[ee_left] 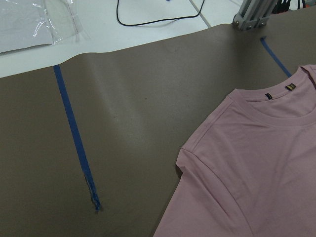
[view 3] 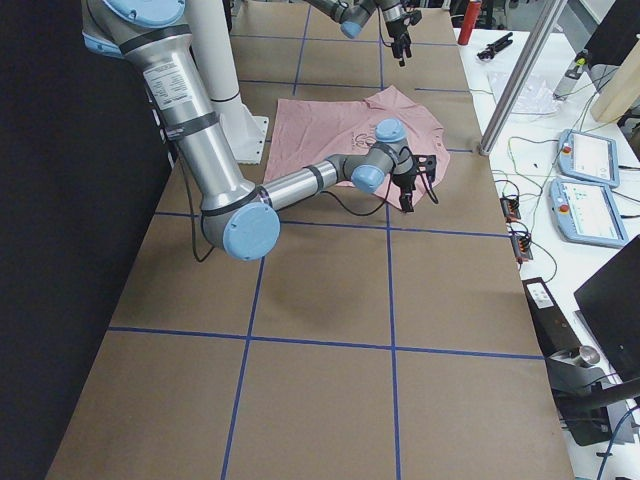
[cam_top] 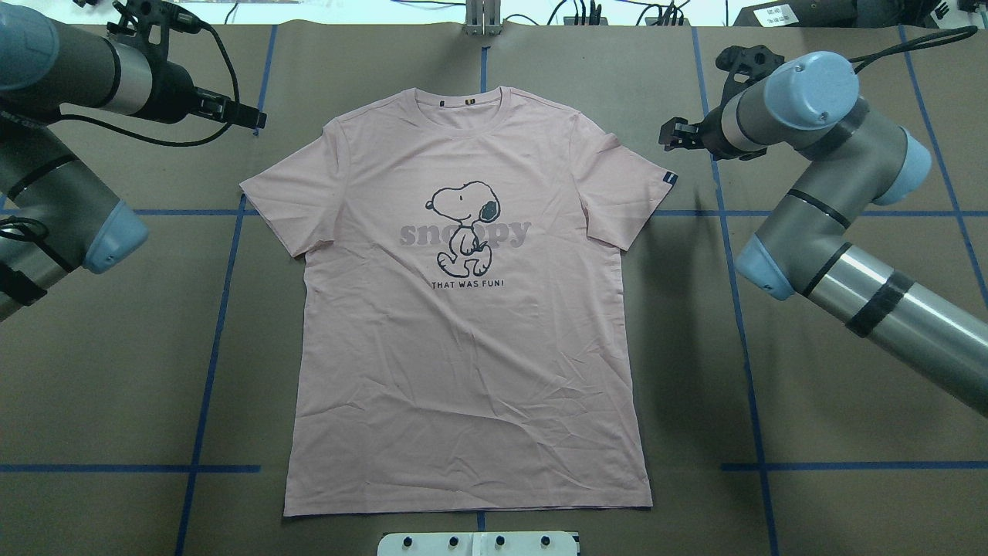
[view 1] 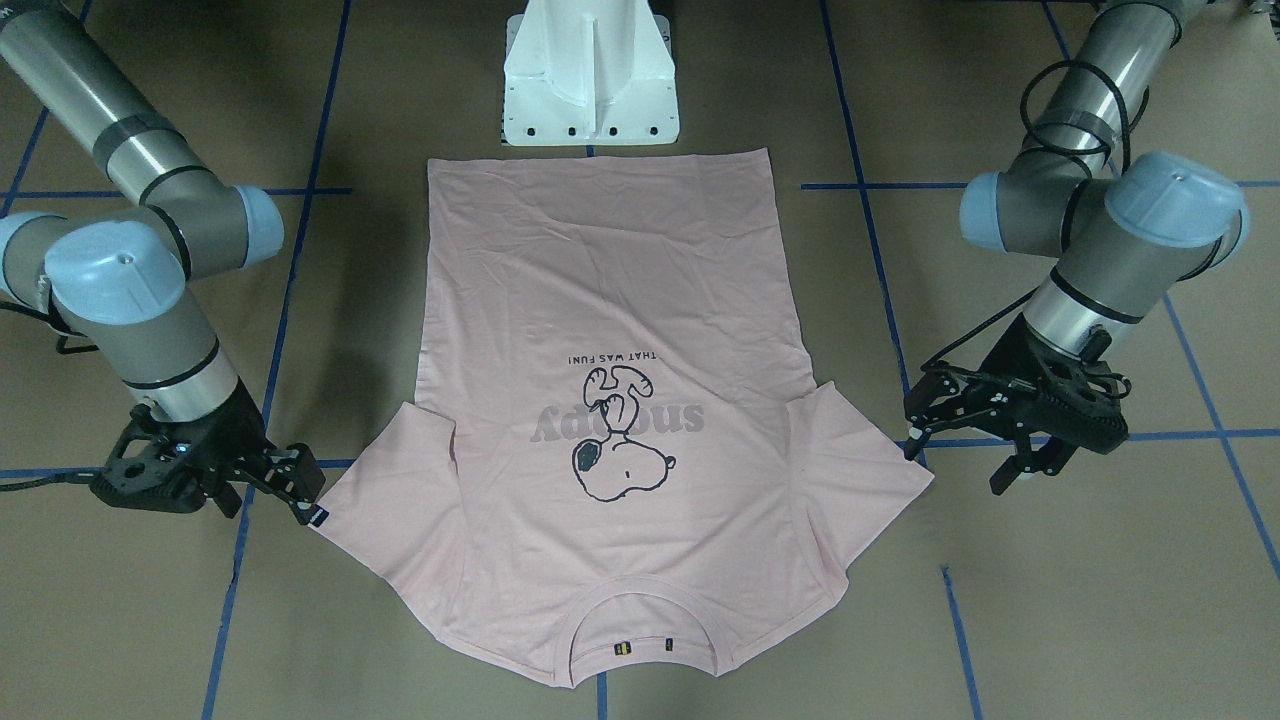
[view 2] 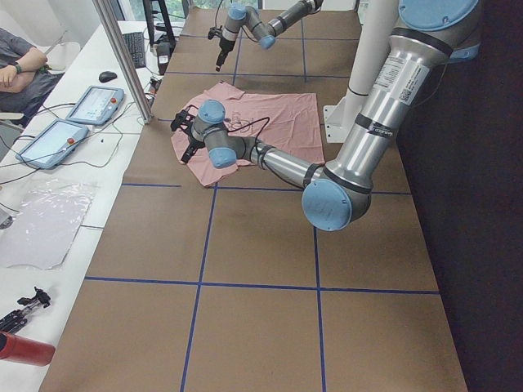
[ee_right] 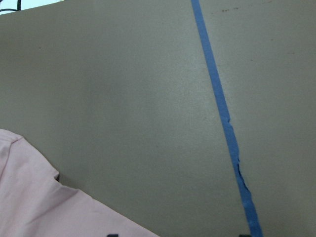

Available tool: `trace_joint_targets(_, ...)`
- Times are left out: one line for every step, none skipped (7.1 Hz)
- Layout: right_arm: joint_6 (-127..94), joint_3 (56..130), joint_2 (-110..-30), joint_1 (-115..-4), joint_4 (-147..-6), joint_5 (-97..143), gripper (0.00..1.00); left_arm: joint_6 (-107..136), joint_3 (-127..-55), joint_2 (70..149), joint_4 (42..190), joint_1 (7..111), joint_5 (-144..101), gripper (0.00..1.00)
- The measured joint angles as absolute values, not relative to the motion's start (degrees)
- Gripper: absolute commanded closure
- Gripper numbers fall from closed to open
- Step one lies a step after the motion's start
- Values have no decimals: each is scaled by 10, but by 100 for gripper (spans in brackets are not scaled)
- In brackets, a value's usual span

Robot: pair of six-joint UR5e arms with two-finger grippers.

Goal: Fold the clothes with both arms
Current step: 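Move the right gripper down to the sleeve nearest it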

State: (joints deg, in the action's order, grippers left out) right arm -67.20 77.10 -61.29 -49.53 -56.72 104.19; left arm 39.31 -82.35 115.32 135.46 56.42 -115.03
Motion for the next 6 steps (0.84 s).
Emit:
trace_joint_targets(-673, 753, -604, -489, -559, 1034, 20, 393, -824, 1153, 1354, 564, -1150, 0)
trace_joint_targets(-670, 746, -601, -481, -557, 1027, 23, 393, -823, 1153, 1354, 563, -1150, 0)
trace_joint_targets(-667, 742, -601, -472, -556, 1021, 29, 393, -823, 1154, 1354, 563, -1150, 0)
trace_joint_targets(-666, 739, -602, -464, -556, 1013, 35, 393, -823, 1154, 1355, 563, -1150, 0)
trace_joint_targets(-665, 737, -603, -461, -556, 1009, 37, 393, -823, 1155, 1355, 563, -1150, 0)
trace_joint_targets(-663, 736, -604, -459, -556, 1008, 38, 393, -823, 1155, 1355, 563, -1150, 0)
